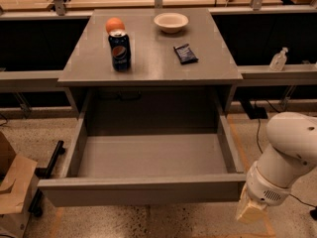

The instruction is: Close top drawer

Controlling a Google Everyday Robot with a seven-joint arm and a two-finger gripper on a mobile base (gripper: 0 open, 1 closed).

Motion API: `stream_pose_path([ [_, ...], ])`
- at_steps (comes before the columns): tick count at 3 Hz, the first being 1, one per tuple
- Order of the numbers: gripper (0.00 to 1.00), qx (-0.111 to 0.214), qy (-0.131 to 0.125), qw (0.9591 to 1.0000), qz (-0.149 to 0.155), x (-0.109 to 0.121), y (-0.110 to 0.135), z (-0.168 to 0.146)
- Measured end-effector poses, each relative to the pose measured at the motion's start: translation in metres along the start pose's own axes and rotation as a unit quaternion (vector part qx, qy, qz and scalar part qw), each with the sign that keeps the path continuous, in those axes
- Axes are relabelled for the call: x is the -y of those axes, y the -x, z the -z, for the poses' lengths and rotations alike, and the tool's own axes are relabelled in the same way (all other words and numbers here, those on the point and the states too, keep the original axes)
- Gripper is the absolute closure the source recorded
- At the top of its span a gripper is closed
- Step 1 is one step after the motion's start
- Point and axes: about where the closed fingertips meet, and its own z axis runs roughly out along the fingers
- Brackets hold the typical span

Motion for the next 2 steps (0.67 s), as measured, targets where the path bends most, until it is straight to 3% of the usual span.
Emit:
stream_pose_path([
  [1, 1.00, 0.015, -0.017, 0.9995, 0.022, 0.0273, 0.0292, 0.0057],
  [2, 1.00, 0.016, -0.019, 0.9994, 0.025, 0.0302, 0.0327, 0.0064],
])
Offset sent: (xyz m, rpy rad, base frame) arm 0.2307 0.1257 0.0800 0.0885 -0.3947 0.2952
